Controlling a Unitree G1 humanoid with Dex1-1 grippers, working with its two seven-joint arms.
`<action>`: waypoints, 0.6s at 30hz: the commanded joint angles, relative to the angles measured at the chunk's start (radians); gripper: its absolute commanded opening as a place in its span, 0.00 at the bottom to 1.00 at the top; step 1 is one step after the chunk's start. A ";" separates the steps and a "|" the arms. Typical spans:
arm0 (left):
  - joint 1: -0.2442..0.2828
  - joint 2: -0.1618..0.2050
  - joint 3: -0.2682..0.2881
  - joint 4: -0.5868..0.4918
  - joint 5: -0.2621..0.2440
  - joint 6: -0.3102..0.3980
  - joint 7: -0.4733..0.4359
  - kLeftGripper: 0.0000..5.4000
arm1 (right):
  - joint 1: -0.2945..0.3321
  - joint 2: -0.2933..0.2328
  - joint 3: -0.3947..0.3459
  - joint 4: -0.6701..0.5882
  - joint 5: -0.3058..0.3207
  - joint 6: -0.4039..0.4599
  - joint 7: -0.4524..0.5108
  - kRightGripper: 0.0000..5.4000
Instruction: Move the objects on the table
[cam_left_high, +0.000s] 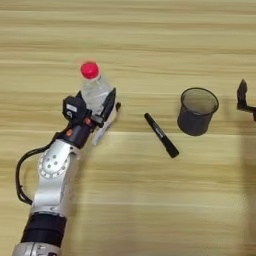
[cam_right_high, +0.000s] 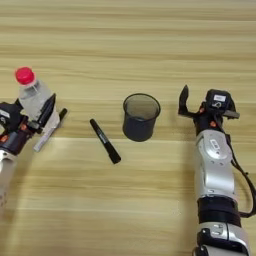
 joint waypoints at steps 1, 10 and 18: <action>-0.001 0.005 -0.035 -0.008 0.010 0.007 -0.046 0.58 | -0.005 0.002 0.001 0.001 -0.008 -0.002 -0.006 1.00; -0.023 0.000 -0.071 0.088 0.041 -0.010 -0.090 0.58 | -0.007 0.003 0.004 0.003 -0.009 -0.001 -0.006 1.00; -0.040 -0.016 -0.095 0.146 0.055 -0.023 -0.119 0.58 | -0.007 0.008 0.008 0.001 -0.011 -0.002 -0.011 1.00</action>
